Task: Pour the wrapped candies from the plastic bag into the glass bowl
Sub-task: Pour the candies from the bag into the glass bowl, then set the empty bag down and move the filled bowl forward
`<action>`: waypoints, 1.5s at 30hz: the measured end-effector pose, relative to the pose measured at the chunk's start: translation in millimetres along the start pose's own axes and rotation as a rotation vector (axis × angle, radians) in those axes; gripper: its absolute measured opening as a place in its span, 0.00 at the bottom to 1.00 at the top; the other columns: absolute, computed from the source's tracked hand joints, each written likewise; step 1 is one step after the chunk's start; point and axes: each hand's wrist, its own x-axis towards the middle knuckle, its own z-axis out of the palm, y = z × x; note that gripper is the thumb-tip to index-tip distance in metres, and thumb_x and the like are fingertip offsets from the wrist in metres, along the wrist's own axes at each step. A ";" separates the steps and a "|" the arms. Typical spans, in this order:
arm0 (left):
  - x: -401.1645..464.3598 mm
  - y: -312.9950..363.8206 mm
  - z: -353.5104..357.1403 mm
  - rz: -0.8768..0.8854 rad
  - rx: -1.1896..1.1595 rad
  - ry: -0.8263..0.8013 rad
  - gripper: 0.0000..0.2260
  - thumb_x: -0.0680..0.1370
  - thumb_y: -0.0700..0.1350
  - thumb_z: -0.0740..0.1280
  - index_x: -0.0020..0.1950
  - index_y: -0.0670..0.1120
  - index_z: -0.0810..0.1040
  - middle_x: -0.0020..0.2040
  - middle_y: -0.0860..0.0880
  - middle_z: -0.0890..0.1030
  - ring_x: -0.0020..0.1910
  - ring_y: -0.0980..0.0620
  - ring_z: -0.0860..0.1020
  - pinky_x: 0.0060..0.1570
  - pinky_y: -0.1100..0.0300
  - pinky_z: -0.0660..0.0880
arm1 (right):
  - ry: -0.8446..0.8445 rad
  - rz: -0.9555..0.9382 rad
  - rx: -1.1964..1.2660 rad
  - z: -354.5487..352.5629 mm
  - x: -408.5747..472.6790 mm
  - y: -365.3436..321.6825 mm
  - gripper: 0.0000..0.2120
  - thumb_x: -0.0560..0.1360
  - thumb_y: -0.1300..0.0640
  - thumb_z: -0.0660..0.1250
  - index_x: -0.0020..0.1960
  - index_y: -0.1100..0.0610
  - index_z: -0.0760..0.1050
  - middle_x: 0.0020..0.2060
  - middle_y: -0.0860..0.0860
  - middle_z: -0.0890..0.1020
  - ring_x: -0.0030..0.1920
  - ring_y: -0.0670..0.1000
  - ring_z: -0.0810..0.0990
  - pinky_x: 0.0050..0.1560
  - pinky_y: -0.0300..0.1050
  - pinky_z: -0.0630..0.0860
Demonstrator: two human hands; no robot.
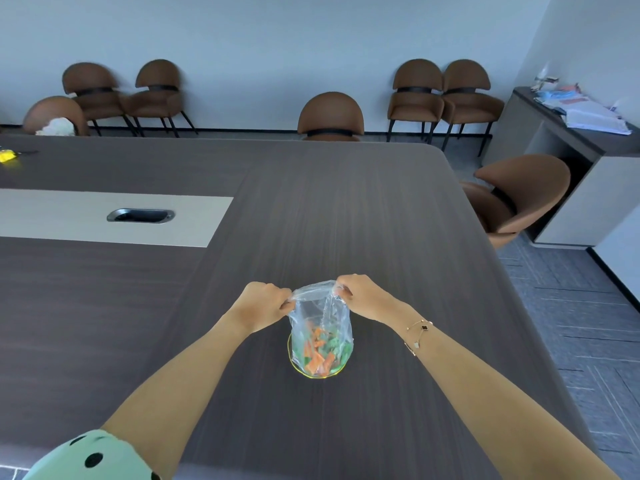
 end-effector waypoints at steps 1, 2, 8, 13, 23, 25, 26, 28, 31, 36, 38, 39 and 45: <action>0.2 0.7 0.6 -0.001 0.007 -0.004 0.19 0.78 0.42 0.57 0.29 0.49 0.54 0.25 0.51 0.61 0.32 0.45 0.63 0.27 0.61 0.54 | 0.002 0.002 -0.002 0.6 -0.1 0.3 0.11 0.79 0.65 0.56 0.51 0.64 0.77 0.51 0.58 0.82 0.51 0.57 0.80 0.52 0.52 0.77; 0.5 1.2 1.3 -0.002 0.014 -0.007 0.19 0.78 0.42 0.57 0.29 0.49 0.53 0.25 0.51 0.60 0.33 0.45 0.63 0.27 0.60 0.54 | 0.005 0.005 -0.002 0.9 -0.3 0.6 0.11 0.79 0.64 0.56 0.51 0.64 0.77 0.51 0.58 0.82 0.51 0.57 0.80 0.52 0.51 0.77; 6.2 -0.3 -5.5 -0.014 0.032 0.038 0.12 0.79 0.42 0.56 0.35 0.45 0.63 0.26 0.51 0.60 0.33 0.45 0.64 0.27 0.59 0.53 | 0.034 -0.005 -0.013 -6.9 3.6 -2.8 0.10 0.78 0.66 0.56 0.50 0.64 0.77 0.51 0.59 0.81 0.51 0.59 0.80 0.54 0.55 0.77; 11.9 -3.3 -13.1 -0.037 0.070 0.090 0.10 0.80 0.43 0.55 0.39 0.44 0.66 0.26 0.52 0.61 0.33 0.45 0.67 0.26 0.60 0.53 | 0.076 -0.031 -0.030 -13.3 7.8 -7.7 0.10 0.78 0.66 0.56 0.49 0.65 0.76 0.49 0.58 0.82 0.49 0.58 0.80 0.50 0.52 0.78; 14.4 -6.1 -17.2 -0.066 0.060 0.159 0.12 0.82 0.46 0.56 0.40 0.44 0.66 0.26 0.53 0.60 0.33 0.45 0.68 0.26 0.60 0.53 | 0.137 -0.098 -0.016 -21.2 10.1 -16.3 0.08 0.78 0.68 0.57 0.48 0.66 0.76 0.45 0.56 0.80 0.44 0.49 0.74 0.41 0.36 0.69; 12.4 -4.8 -19.9 -0.062 0.075 0.160 0.12 0.82 0.46 0.55 0.40 0.44 0.66 0.26 0.53 0.61 0.32 0.45 0.68 0.26 0.60 0.54 | 0.136 -0.107 -0.022 -22.5 9.1 -17.6 0.08 0.78 0.67 0.57 0.48 0.66 0.75 0.43 0.54 0.78 0.43 0.50 0.74 0.38 0.34 0.68; 10.9 -4.2 -20.7 -0.059 0.084 0.160 0.12 0.82 0.46 0.55 0.40 0.44 0.66 0.26 0.53 0.61 0.32 0.45 0.68 0.26 0.60 0.55 | 0.135 -0.110 -0.025 -23.2 8.7 -18.3 0.08 0.78 0.67 0.57 0.48 0.66 0.75 0.43 0.54 0.78 0.42 0.50 0.74 0.38 0.35 0.68; 9.2 -5.3 -22.0 -0.060 0.091 0.155 0.12 0.82 0.46 0.56 0.39 0.44 0.66 0.26 0.53 0.61 0.32 0.45 0.68 0.27 0.59 0.55 | 0.136 -0.116 -0.028 -24.4 7.6 -20.3 0.08 0.78 0.67 0.57 0.47 0.66 0.75 0.43 0.55 0.79 0.41 0.50 0.74 0.37 0.36 0.68; 2.4 -10.8 -29.8 -0.004 0.087 0.209 0.15 0.77 0.43 0.68 0.33 0.45 0.67 0.22 0.53 0.59 0.24 0.47 0.64 0.25 0.65 0.49 | 0.164 -0.133 -0.023 -26.9 7.0 -26.3 0.08 0.78 0.67 0.58 0.46 0.67 0.75 0.39 0.52 0.76 0.39 0.49 0.71 0.36 0.37 0.67; 3.2 -29.1 -47.8 -0.076 0.196 0.393 0.18 0.57 0.41 0.82 0.26 0.44 0.72 0.16 0.50 0.67 0.12 0.48 0.65 0.28 0.72 0.44 | 0.233 -0.176 0.000 -29.7 15.9 -46.7 0.09 0.79 0.63 0.60 0.41 0.64 0.73 0.32 0.48 0.70 0.37 0.51 0.70 0.35 0.38 0.66; -1.1 -33.6 -56.0 -0.062 0.303 0.441 0.11 0.61 0.41 0.79 0.32 0.44 0.77 0.21 0.50 0.74 0.16 0.49 0.72 0.21 0.69 0.55 | 0.266 -0.192 0.006 -27.4 22.6 -58.2 0.09 0.79 0.64 0.59 0.41 0.65 0.72 0.33 0.51 0.72 0.38 0.54 0.72 0.37 0.42 0.68; -4.1 -38.2 -59.0 -0.028 0.309 0.476 0.04 0.67 0.41 0.73 0.37 0.44 0.79 0.26 0.48 0.77 0.20 0.48 0.76 0.21 0.65 0.63 | 0.292 -0.197 0.006 -25.2 25.6 -64.0 0.09 0.79 0.64 0.59 0.42 0.65 0.72 0.36 0.53 0.73 0.38 0.55 0.73 0.38 0.45 0.69; -40.0 -76.5 -31.5 0.067 0.243 0.530 0.16 0.71 0.41 0.72 0.58 0.43 0.78 0.45 0.45 0.83 0.41 0.44 0.81 0.39 0.54 0.79 | 0.319 -0.340 -0.061 15.2 31.7 -77.2 0.14 0.80 0.60 0.59 0.65 0.57 0.70 0.52 0.55 0.80 0.46 0.52 0.80 0.47 0.42 0.77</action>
